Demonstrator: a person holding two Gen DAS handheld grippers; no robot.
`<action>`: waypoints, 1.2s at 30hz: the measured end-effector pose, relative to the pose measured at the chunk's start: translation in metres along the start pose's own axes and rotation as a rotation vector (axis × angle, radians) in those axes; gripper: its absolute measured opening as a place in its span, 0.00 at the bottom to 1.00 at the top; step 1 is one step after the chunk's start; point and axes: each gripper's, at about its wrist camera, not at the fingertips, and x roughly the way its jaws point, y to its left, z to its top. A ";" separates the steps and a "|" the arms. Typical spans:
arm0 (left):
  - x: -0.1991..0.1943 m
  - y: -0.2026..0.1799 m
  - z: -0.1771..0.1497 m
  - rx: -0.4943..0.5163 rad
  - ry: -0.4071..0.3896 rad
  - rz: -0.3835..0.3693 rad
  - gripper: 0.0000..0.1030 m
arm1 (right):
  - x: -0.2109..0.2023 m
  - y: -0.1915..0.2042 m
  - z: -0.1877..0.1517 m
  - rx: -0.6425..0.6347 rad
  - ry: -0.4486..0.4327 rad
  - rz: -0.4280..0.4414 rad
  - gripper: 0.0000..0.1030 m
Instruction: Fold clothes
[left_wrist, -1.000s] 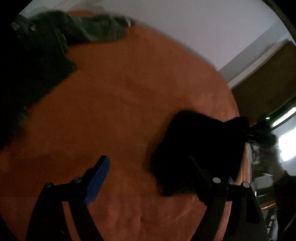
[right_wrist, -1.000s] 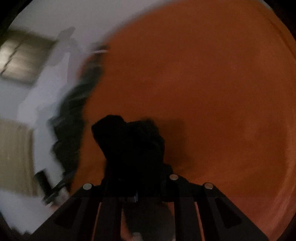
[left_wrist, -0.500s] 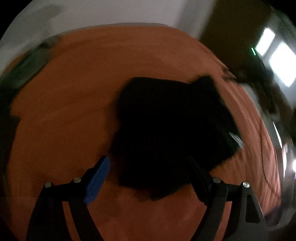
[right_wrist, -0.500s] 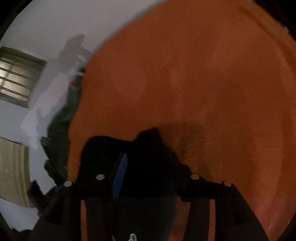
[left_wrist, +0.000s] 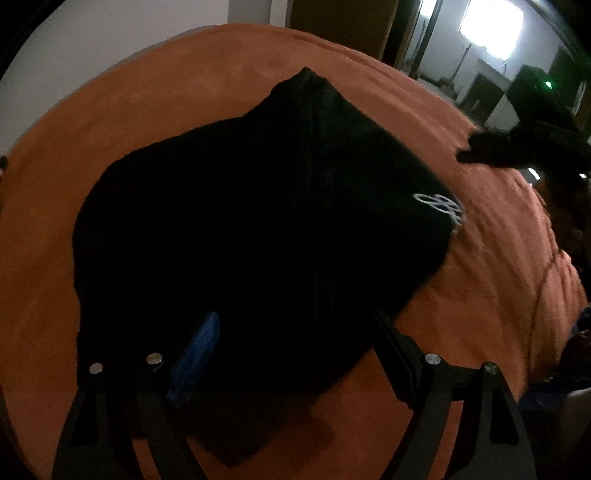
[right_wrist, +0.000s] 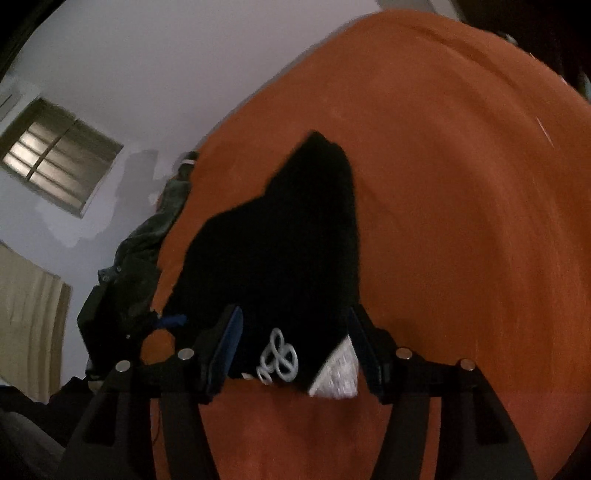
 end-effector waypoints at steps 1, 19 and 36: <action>0.007 0.001 0.003 -0.020 -0.013 0.017 0.64 | 0.001 0.001 -0.001 -0.009 -0.003 -0.007 0.57; -0.052 0.226 0.110 -0.576 -0.168 0.275 0.18 | 0.030 0.007 -0.013 -0.053 -0.015 -0.077 0.57; -0.034 0.081 -0.105 -0.570 0.008 -0.195 0.73 | 0.037 -0.037 -0.042 0.150 0.162 0.049 0.57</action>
